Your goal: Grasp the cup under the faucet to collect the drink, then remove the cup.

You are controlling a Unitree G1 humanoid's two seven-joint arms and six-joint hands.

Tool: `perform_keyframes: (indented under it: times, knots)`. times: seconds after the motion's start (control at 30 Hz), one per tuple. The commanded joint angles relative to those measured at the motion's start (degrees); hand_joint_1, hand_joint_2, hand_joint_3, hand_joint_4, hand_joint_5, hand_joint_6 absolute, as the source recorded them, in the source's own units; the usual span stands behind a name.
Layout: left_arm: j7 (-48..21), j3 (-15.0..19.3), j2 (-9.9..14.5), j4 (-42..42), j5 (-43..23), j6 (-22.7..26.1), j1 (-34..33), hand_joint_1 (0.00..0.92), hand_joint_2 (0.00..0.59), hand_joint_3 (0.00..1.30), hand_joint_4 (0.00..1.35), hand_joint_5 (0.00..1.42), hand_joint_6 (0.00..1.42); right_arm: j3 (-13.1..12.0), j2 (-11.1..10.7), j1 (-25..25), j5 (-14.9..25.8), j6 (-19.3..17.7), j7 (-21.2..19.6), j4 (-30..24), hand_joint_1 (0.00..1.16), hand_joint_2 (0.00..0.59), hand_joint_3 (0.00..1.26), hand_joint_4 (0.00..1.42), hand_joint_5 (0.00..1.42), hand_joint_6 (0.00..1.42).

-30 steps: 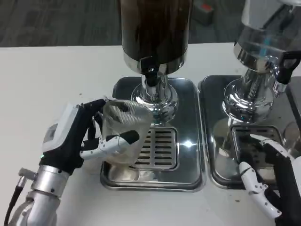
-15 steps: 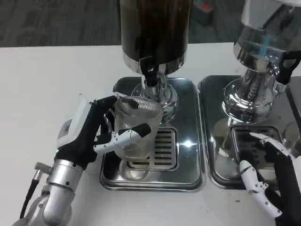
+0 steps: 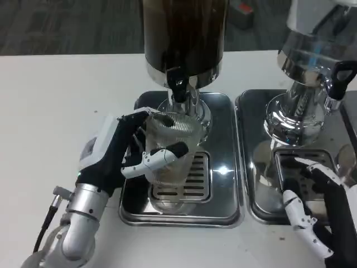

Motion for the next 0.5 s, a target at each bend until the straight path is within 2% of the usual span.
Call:
perform_keyframes:
  times: [0.03, 0.13, 0.5]
  knots:
    - [-0.8, -1.1, -0.8, 0.7, -0.6, 0.1, -1.7, 0.222, 0.094, 0.59, 0.79, 0.87, 1.07, -0.3, 0.0, 0.4, -0.2, 0.2, 0.3, -1.0, 0.18, 0.466, 0.37, 0.27, 0.29, 0.37]
    - [-1.0, -1.6, -0.9, 1.3, -0.6, 0.3, -1.9, 0.219, 0.094, 0.59, 0.77, 0.83, 0.99, -0.4, 0.0, 0.5, -0.2, 0.2, 0.3, -1.1, 0.18, 0.466, 0.37, 0.27, 0.29, 0.37]
    - [-0.9, -2.1, 0.7, 1.1, -0.2, -0.3, -0.8, 0.207, 0.097, 0.59, 0.76, 0.82, 0.97, 0.5, 1.0, -0.3, -1.1, 1.5, 0.9, -1.9, 0.18, 0.466, 0.38, 0.27, 0.29, 0.37]
